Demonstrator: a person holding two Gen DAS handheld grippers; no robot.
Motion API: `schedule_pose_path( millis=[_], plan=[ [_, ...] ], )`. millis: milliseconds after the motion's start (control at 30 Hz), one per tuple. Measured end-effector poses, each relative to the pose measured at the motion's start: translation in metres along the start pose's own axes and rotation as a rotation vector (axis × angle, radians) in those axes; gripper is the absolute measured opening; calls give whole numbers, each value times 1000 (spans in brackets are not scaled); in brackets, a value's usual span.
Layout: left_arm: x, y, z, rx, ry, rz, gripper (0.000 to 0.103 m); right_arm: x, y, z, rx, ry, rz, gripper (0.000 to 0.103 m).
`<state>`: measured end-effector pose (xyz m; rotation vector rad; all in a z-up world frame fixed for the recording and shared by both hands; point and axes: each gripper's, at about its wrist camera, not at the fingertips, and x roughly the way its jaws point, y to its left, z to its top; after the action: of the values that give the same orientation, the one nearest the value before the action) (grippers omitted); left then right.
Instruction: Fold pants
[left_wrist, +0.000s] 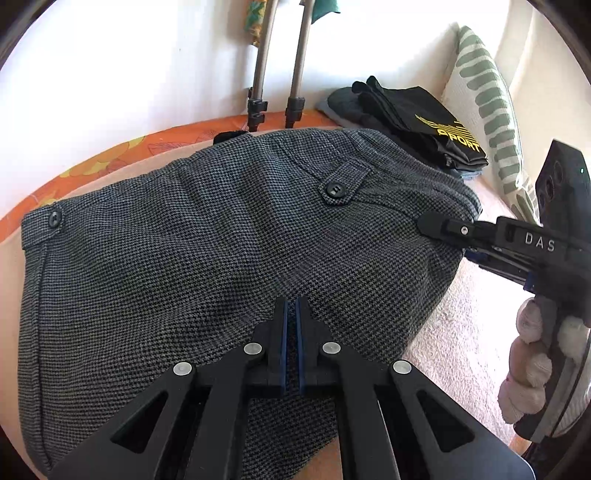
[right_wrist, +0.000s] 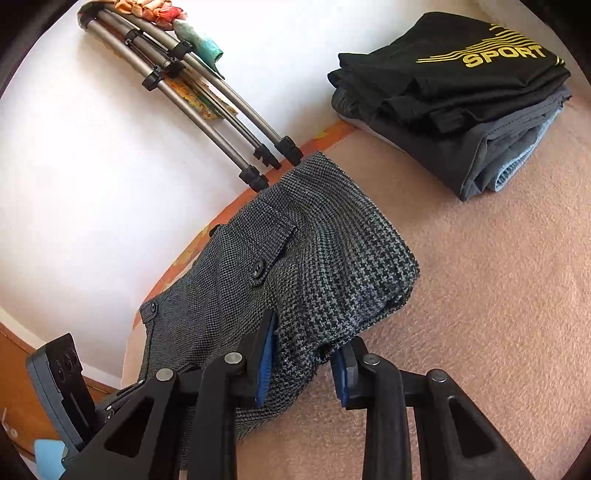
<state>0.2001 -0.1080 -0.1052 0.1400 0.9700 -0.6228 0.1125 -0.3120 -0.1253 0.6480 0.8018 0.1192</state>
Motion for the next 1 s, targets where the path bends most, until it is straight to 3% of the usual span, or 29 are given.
schedule_pose_path(
  millis=[267,567,800,1000],
  plan=[
    [5,5,-7,-52,6,-27,3,-11,46,6,-159,-44,-35,22],
    [-85,72,-34,-214,-107,-1,3,-21,123,-3,-445,-96,-48,19],
    [-154,141,-74,-340,-193,108,3,-8,199,-37,-747,-93,-53,18],
    [-185,181,-102,-432,-241,165,3,29,258,-91,-1017,-10,-49,17]
  ],
)
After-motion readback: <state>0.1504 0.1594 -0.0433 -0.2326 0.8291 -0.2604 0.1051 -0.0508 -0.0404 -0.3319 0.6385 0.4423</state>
